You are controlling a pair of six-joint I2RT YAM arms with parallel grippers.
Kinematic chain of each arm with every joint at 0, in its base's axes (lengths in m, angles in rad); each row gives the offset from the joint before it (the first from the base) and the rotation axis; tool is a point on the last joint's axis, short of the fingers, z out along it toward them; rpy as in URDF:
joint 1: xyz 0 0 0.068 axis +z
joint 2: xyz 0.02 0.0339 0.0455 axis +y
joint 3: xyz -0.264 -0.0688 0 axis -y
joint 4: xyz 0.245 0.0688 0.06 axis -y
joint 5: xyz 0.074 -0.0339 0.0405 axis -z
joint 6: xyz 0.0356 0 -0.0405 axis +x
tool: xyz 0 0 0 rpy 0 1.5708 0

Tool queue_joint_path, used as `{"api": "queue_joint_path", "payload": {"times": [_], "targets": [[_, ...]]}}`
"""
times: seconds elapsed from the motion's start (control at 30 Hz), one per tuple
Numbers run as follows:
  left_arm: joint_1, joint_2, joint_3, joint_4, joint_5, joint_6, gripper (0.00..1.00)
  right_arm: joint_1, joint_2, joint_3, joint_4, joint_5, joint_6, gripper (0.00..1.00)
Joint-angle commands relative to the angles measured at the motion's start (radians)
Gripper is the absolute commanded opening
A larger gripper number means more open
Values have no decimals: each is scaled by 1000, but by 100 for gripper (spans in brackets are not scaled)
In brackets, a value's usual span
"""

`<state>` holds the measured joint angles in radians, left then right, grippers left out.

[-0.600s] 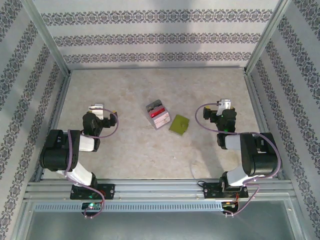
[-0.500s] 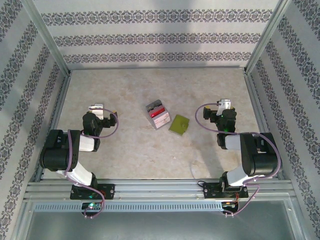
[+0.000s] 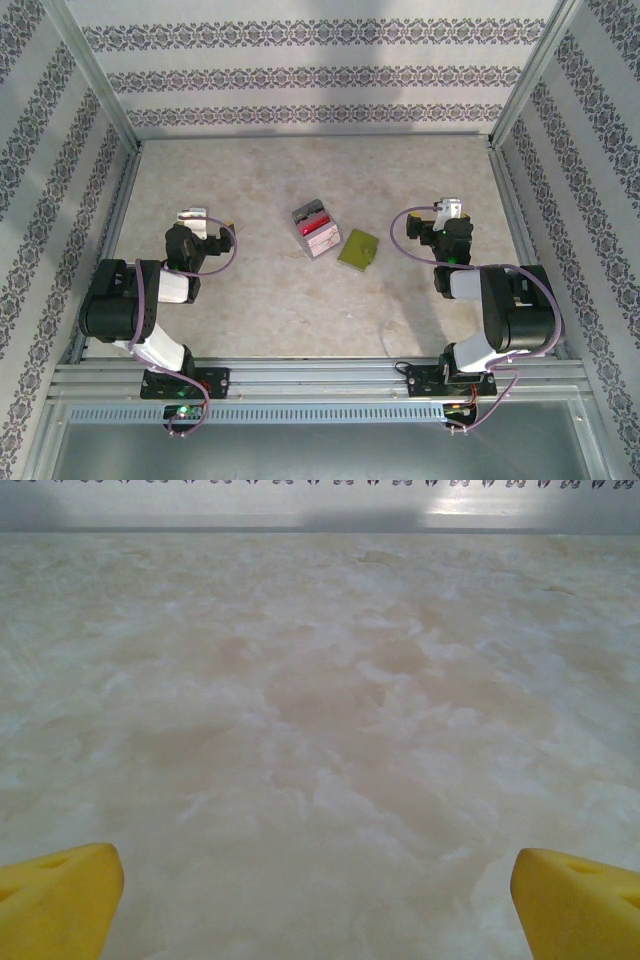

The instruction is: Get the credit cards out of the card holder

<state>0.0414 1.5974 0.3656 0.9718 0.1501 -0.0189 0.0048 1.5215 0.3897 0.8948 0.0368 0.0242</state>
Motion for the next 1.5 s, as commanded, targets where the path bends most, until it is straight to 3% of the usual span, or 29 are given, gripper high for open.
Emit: {"api": "queue_joint_path", "payload": {"times": [0.0, 0.33, 0.53, 0.7, 0.8, 0.9, 1.1, 1.27, 1.37, 1.47], "targets": [[4, -4, 19, -15, 9, 17, 100, 8, 3, -9, 35, 3, 13, 98], [4, -5, 13, -5, -36, 0, 99, -1, -4, -8, 33, 3, 26, 98], [5, -36, -18, 33, -87, -19, 100, -16, -98, -11, -41, 50, 62, 98], [3, -250, 40, -256, -139, -40, 100, -20, -339, 70, -422, 28, 155, 98], [5, -388, 136, -550, -151, -183, 99, -21, -443, 145, -684, -20, 253, 98], [6, -448, 237, -795, -65, -363, 99, -22, -518, 206, -873, -120, 363, 96], [-11, -495, 354, -1143, 173, -529, 100, -22, -555, 331, -1145, -349, 502, 86], [-89, -593, 340, -1289, 222, -633, 100, -22, -544, 370, -1244, -494, 586, 82], [-167, -618, 309, -1290, 225, -707, 100, -22, -511, 338, -1213, -588, 676, 79], [-291, -594, 280, -1225, 212, -777, 100, 5, -456, 309, -1188, -598, 702, 75]]}}
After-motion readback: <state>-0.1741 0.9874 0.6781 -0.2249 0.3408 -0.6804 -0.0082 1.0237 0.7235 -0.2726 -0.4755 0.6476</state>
